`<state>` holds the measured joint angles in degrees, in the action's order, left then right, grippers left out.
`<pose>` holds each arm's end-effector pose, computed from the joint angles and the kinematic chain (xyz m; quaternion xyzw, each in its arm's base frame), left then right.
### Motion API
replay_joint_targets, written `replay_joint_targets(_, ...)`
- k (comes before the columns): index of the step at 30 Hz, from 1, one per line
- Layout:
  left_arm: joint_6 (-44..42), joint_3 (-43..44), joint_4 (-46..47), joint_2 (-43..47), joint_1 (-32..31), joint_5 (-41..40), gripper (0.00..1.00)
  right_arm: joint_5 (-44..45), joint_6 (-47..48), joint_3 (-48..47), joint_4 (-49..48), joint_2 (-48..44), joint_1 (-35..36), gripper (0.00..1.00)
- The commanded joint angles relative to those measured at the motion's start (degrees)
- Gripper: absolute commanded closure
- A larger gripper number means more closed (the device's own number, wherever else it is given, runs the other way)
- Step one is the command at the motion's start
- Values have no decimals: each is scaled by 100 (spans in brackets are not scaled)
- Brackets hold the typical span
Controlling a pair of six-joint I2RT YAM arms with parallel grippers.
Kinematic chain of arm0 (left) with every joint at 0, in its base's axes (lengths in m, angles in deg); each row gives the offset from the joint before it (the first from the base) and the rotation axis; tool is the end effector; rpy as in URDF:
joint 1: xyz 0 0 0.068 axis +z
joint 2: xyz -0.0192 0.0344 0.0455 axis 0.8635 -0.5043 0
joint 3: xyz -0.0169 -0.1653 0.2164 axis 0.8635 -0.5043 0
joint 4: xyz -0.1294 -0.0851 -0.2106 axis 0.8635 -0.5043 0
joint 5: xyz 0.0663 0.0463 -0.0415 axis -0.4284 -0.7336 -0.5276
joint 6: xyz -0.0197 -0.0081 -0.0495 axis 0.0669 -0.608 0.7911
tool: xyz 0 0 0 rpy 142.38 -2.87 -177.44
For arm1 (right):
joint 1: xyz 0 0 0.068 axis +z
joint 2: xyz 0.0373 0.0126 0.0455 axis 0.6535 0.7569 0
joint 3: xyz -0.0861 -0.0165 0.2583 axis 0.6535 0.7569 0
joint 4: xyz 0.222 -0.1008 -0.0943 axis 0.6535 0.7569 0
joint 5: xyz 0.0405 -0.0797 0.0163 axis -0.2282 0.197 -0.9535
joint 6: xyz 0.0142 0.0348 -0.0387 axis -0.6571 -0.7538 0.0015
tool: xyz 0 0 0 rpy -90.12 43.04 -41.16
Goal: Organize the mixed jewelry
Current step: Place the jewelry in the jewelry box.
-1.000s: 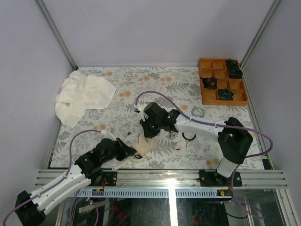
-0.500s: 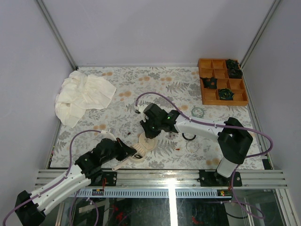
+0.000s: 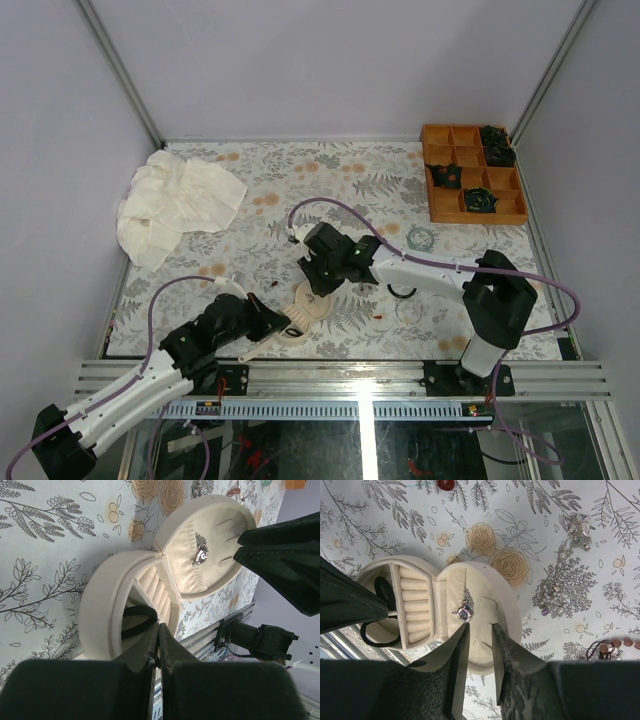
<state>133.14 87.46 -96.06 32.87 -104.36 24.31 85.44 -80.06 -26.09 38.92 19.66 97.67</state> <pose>0.0829 -0.0844 0.1387 -0.1731 0.8651 -0.4056 0.2389 0.1995 0.3104 0.2236 -0.3432 0.8743 0.2300 0.2548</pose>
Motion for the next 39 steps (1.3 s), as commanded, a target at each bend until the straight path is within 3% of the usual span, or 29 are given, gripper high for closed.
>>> replay_joint_targets(1, 32, -209, -6, 20, -49, -111, 100, 408, 14, -177, 13, -213, 107, 68)
replay_joint_targets(8, 50, -246, 3, 38, -47, -121, 100, 761, 1, -363, 63, -4, 176, 67)
replay_joint_targets(39, 60, -289, -76, 143, -45, -125, 100, 546, -60, -544, -87, 425, 204, 67)
